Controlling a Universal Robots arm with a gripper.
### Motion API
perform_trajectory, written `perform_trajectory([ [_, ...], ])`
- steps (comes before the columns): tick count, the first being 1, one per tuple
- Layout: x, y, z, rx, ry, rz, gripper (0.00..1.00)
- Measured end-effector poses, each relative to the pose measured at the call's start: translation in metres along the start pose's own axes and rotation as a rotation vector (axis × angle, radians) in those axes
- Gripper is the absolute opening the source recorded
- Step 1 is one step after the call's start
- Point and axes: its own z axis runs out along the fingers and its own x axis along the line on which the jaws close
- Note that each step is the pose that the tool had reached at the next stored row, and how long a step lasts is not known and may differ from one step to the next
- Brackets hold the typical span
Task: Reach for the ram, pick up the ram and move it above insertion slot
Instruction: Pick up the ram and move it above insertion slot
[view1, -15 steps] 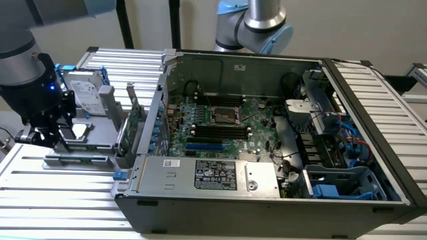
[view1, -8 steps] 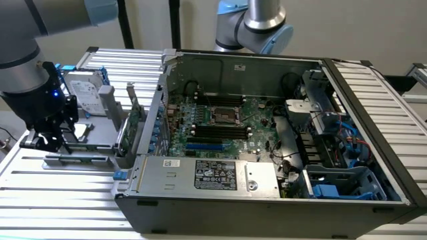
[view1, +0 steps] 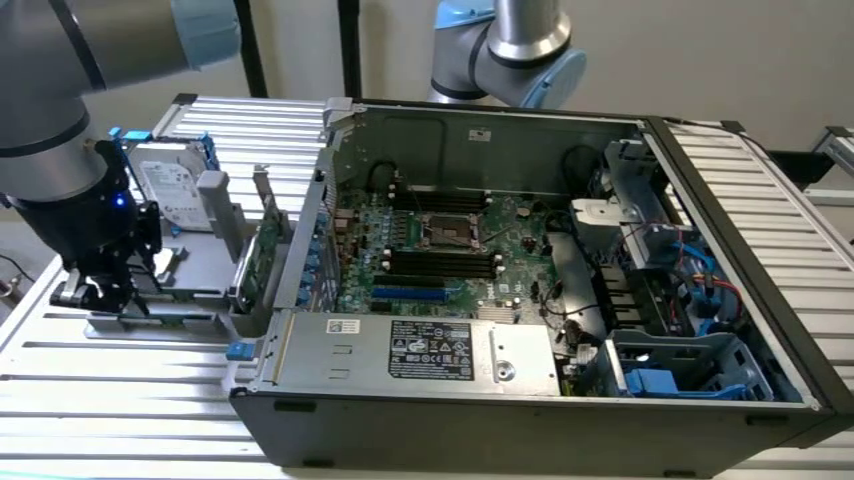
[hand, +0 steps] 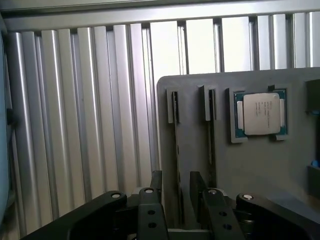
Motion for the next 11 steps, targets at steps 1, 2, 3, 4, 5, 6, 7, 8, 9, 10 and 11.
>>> perform_trajectory([
  [1,0.0,-0.0001,0.0018,0.0,0.0,-0.001,0.36],
  [2,0.0,-0.0001,0.0036,0.0,0.0001,-0.002,0.36],
  [3,0.0,-0.0002,0.0054,0.0,0.0001,-0.003,0.36],
  [4,0.0,-0.0003,0.0072,0.0,0.0001,-0.004,0.36],
  [5,0.0,-0.0003,0.0092,0.0,0.0001,-0.005,0.36],
  [6,0.0,-0.0004,0.0109,0.0001,0.0001,-0.006,0.36],
  [7,0.0,-0.0005,0.0126,-0.0001,0.0003,-0.007,0.36],
  [8,0.0,-0.0005,0.0146,0.0,0.0002,-0.008,0.36],
  [9,0.0,-0.0006,0.0163,0.0,0.0004,-0.009,0.36],
  [10,0.0,-0.0006,0.018,0.0,0.0004,-0.011,0.36],
  [11,0.0,-0.0007,0.0196,-0.0001,0.0004,-0.013,0.36],
])
